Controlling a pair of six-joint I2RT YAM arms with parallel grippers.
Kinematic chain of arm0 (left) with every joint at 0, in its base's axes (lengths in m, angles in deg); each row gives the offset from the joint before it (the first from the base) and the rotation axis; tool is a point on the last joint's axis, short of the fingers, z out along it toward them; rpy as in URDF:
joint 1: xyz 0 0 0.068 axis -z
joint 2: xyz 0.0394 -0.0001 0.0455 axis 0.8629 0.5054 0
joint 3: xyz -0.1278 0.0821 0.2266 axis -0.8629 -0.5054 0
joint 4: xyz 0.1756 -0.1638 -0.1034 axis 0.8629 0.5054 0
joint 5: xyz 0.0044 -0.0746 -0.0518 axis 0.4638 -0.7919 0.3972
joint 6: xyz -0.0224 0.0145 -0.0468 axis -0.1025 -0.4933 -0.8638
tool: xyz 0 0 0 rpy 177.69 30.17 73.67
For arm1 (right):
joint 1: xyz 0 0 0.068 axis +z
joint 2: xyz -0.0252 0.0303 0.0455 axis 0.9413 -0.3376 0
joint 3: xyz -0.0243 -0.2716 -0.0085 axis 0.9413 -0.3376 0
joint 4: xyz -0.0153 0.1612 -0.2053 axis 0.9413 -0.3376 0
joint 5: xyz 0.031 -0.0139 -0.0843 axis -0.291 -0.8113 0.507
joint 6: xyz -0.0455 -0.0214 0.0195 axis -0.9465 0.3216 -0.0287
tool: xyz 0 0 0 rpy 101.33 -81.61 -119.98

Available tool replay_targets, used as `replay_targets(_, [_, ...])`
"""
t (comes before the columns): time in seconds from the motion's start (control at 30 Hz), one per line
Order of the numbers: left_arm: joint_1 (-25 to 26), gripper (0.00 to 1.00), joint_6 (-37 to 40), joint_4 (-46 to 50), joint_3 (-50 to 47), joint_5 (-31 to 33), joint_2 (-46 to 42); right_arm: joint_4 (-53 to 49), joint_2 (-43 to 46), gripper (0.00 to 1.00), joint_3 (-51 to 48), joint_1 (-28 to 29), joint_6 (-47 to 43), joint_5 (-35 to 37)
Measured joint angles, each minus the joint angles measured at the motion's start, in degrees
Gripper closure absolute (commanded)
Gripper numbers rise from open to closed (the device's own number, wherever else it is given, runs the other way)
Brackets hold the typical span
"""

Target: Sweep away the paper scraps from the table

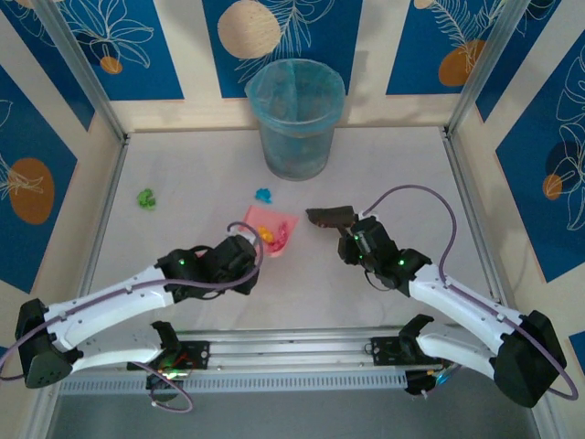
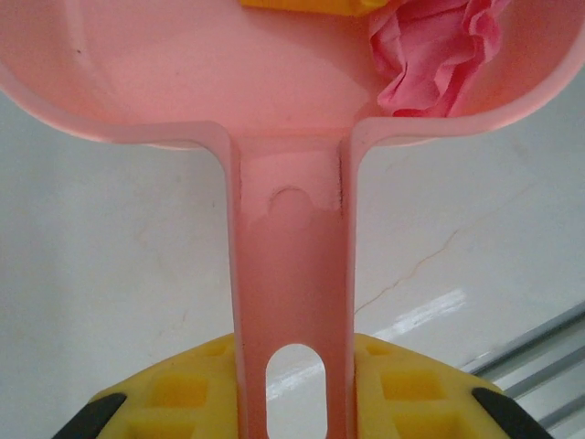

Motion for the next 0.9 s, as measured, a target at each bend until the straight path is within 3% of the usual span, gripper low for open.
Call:
replay_targets(0.27, [-0.7, 1.0, 5.2, 8.1, 28.6, 4.1, 14.3, 5.0, -0.5, 1.0, -1.4, 0.2, 0.0, 0.0])
replay_targets(0.5, [-5.0, 1.0, 10.0, 14.1, 55.1, 3.8, 31.4, 7.0, -0.5, 1.0, -2.6, 0.8, 0.0, 0.0])
replay_targets(0.9, [-15.2, 1.0, 10.6, 18.9, 92.5, -11.1, 54.5, 12.2, -2.6, 1.0, -3.7, 2.9, -2.3, -2.3])
